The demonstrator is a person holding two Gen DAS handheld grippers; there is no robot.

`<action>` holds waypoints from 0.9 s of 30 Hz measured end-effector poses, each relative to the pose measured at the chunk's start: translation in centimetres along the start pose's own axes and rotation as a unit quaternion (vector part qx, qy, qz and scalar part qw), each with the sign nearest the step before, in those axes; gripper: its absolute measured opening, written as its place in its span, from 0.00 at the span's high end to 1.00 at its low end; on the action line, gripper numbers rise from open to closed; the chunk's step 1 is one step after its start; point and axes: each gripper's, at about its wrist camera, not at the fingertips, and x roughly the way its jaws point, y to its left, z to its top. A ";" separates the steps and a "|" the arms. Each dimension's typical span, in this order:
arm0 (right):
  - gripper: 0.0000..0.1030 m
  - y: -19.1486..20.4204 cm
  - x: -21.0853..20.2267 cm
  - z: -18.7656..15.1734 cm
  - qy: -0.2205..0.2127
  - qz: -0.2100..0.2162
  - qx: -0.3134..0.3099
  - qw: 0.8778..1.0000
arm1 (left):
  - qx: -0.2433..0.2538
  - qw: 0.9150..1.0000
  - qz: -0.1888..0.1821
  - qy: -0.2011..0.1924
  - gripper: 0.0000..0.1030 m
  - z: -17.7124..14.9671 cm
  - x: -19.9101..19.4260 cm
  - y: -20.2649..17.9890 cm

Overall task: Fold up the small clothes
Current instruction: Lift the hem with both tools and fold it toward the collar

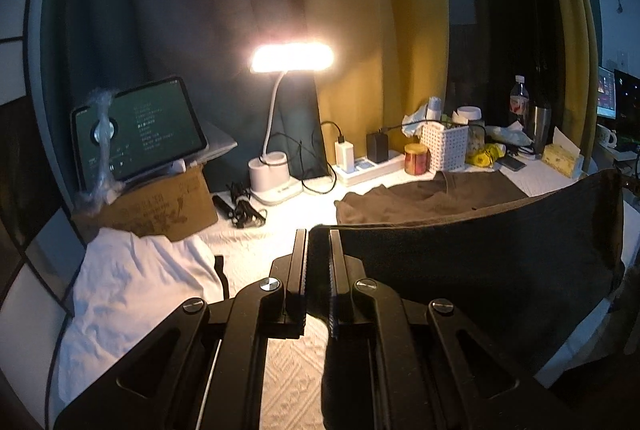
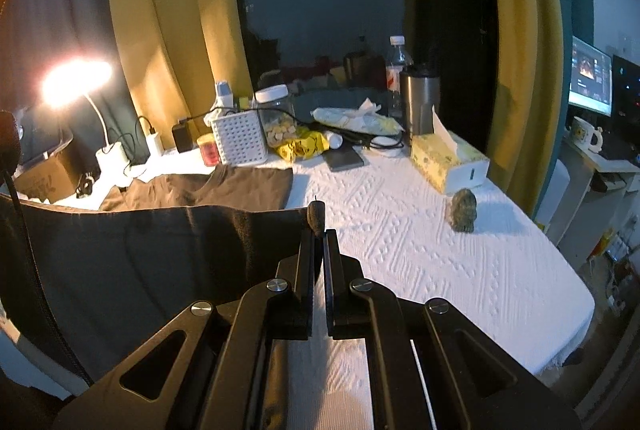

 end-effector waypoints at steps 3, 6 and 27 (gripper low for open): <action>0.95 -0.1 0.3 0.8 -0.005 0.001 -0.001 1.000 | 0.000 1.000 -0.001 -0.004 0.94 0.6 0.5 0.1; 0.95 0.1 0.7 1.8 -0.010 0.002 -0.006 1.000 | 0.001 1.000 -0.002 -0.007 0.94 1.1 1.2 0.1; 0.95 1.0 6.0 7.5 -0.021 0.008 -0.029 0.999 | 0.000 1.000 0.002 -0.014 0.95 4.1 7.0 0.8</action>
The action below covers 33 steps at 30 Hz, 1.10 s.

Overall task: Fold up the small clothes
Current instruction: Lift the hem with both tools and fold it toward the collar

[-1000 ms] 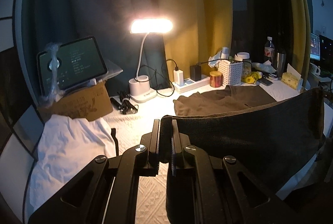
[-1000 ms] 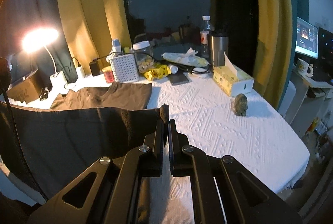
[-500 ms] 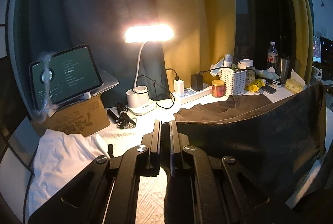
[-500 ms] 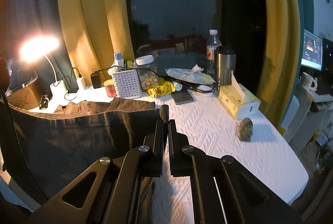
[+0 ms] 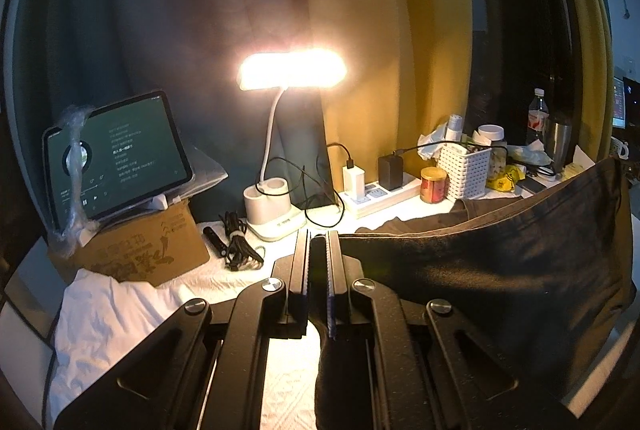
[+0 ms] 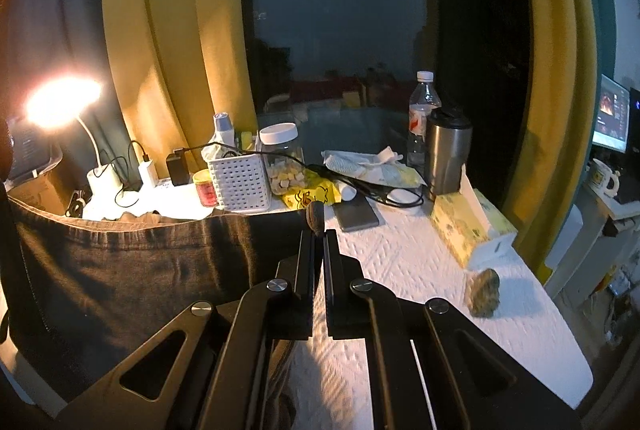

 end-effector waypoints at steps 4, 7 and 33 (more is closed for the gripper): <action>0.95 0.1 1.4 0.9 0.000 0.002 -0.005 1.000 | 0.002 1.000 0.002 0.002 0.95 0.5 1.5 0.2; 0.95 0.2 2.7 1.6 0.001 0.004 -0.009 1.000 | 0.005 1.000 0.002 0.004 0.95 0.9 2.9 0.2; 0.95 1.0 16.3 6.9 0.020 0.007 -0.037 0.999 | 0.031 0.999 0.003 0.024 0.95 4.0 15.7 1.8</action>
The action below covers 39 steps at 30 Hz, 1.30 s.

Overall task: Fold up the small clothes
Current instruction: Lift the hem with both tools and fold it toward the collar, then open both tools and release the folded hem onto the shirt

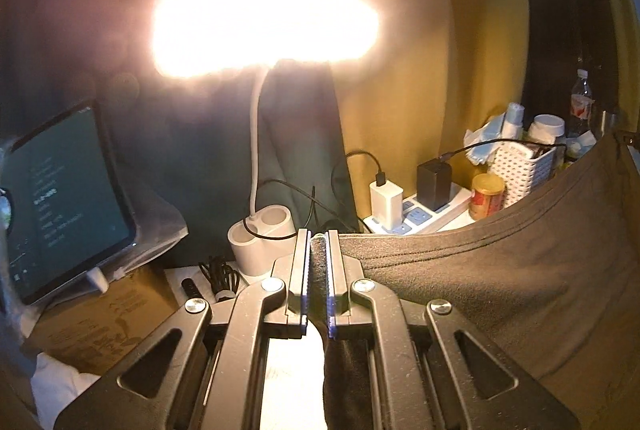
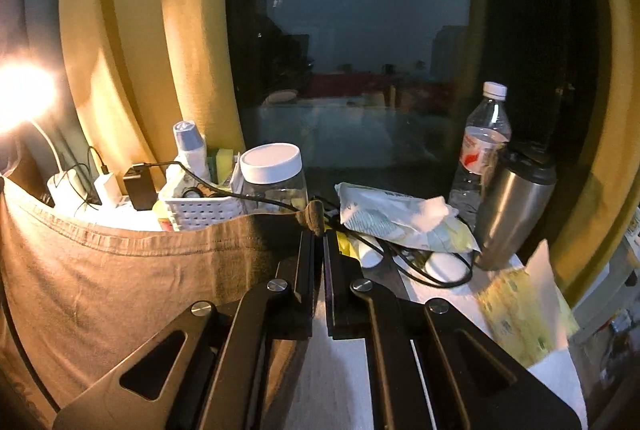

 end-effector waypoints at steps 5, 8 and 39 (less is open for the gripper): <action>0.95 0.2 2.9 0.1 0.014 -0.004 -0.005 1.000 | 0.003 1.000 0.002 0.015 0.95 -0.7 3.0 0.2; 0.95 0.6 5.0 -0.4 0.028 -0.012 -0.010 0.999 | -0.002 0.999 -0.001 0.034 0.95 -1.4 4.7 0.4; 0.53 1.0 -0.8 -7.0 0.086 -0.041 -0.010 0.995 | -0.117 0.981 -0.041 0.147 0.25 -9.9 0.8 1.8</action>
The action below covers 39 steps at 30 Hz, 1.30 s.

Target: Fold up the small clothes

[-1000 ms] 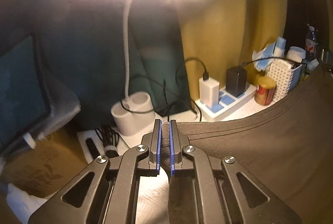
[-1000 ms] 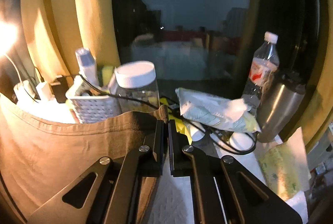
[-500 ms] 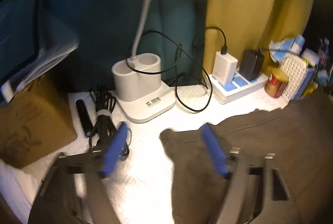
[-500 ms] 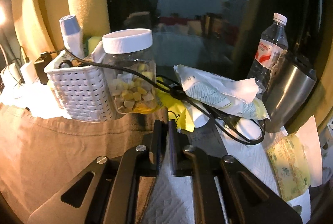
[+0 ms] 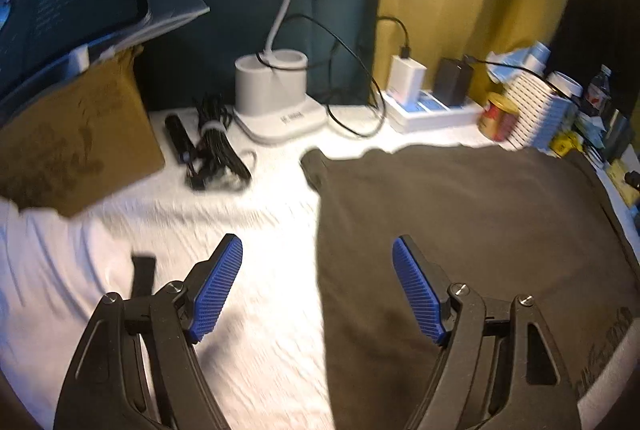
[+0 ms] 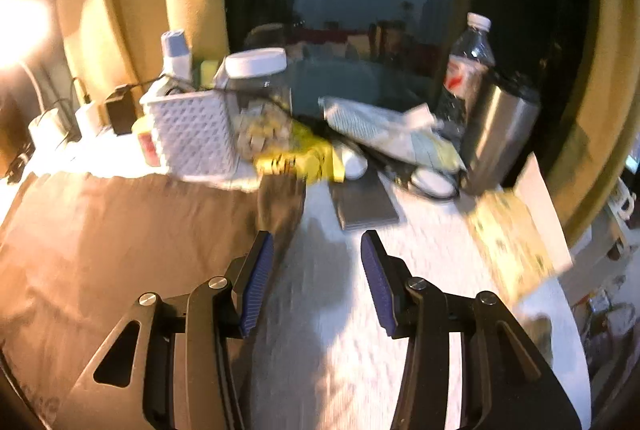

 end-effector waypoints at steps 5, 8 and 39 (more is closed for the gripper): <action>0.53 0.3 -3.6 -3.2 0.006 0.018 0.015 1.000 | -0.001 1.000 -0.025 0.008 0.25 -2.3 -1.5 -1.4; 0.53 0.9 -5.6 -5.0 0.010 0.036 0.013 0.999 | -0.004 0.999 -0.036 0.010 0.25 -3.6 -2.5 -2.1; 0.96 2.8 -9.9 -14.5 0.057 0.113 0.014 0.992 | 0.013 0.998 -0.020 0.064 0.25 -13.3 -7.0 -2.9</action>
